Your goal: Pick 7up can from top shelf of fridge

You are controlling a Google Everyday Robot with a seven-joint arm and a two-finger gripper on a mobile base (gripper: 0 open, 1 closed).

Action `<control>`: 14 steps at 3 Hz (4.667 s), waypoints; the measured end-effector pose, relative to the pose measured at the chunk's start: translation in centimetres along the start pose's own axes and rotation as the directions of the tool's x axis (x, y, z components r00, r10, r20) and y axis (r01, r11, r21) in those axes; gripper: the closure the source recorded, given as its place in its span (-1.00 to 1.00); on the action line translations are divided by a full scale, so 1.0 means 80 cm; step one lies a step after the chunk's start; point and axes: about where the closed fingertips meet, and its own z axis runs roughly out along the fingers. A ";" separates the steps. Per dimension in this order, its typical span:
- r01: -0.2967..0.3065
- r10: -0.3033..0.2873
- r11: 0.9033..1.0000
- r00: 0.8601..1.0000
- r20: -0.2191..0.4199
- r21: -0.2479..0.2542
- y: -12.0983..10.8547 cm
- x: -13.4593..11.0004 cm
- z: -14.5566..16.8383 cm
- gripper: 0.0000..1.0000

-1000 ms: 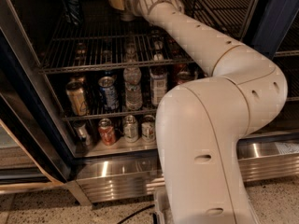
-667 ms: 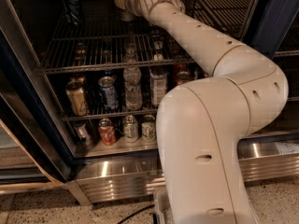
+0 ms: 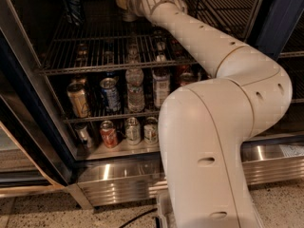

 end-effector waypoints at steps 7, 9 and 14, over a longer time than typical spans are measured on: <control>-0.062 0.076 0.988 0.993 0.092 -0.138 0.019 -0.058 -0.105 1.00; -0.028 0.029 0.988 1.000 0.006 -0.151 0.030 -0.031 -0.169 1.00; -0.042 0.053 0.969 0.998 0.039 -0.244 0.081 -0.031 -0.309 1.00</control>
Offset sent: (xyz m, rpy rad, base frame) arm -0.0120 -0.0092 0.0096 0.0597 -0.0265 -0.0172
